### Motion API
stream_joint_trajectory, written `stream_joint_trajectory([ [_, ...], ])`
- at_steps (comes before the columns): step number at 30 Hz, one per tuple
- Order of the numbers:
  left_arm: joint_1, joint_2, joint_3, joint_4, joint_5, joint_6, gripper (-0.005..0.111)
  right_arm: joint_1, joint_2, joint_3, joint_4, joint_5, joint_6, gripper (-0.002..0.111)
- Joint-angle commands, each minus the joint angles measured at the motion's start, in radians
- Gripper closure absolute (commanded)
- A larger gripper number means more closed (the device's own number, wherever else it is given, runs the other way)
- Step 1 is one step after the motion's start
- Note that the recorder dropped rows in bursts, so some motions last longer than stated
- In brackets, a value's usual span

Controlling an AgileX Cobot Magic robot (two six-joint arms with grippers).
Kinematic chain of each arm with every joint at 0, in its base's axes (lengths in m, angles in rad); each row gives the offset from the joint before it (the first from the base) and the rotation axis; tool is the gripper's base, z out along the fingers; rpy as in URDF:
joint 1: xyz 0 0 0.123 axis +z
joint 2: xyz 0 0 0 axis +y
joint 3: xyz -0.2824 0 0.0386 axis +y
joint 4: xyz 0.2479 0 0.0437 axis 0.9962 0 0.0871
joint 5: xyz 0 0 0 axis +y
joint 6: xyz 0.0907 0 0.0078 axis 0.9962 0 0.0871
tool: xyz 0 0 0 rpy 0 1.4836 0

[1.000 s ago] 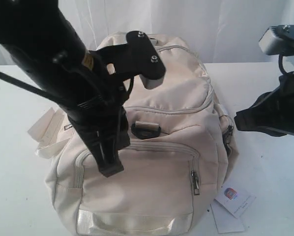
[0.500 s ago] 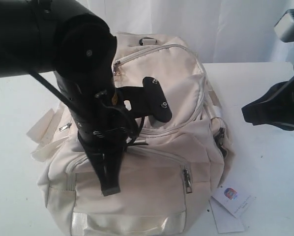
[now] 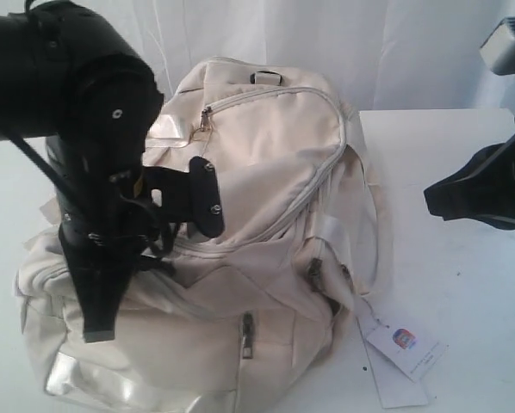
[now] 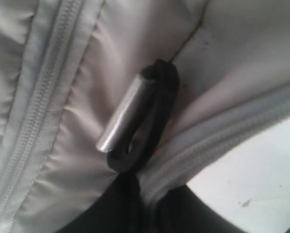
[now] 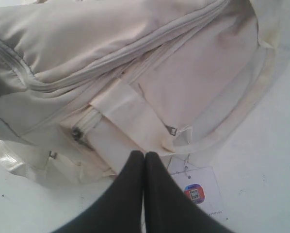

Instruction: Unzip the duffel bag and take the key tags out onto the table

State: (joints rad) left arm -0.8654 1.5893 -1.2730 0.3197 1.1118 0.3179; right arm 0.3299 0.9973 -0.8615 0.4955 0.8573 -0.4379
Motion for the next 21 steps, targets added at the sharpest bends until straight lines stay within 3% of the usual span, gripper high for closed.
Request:
stream_joint_trajectory([
  [1,0.065,-0.068,0.101,0.063,0.109,-0.003,0.107,0.001,-0.007,-0.003,-0.002,0.003,0.001,0.108],
  [8,0.122,-0.213,0.157,0.053,0.109,-0.018,0.107,0.001,-0.007,-0.003,-0.002,-0.001,0.005,0.108],
  [13,0.127,-0.27,0.186,-0.062,0.007,-0.063,0.102,0.001,-0.007,-0.003,-0.002,-0.033,0.005,0.108],
  [16,0.127,-0.275,0.196,-0.139,-0.023,-0.051,0.083,0.001,-0.007,-0.003,-0.002,-0.062,0.005,0.108],
  [21,0.127,-0.279,0.191,-0.163,-0.023,-0.051,0.04,0.001,-0.007,-0.003,0.023,-0.078,0.005,0.108],
])
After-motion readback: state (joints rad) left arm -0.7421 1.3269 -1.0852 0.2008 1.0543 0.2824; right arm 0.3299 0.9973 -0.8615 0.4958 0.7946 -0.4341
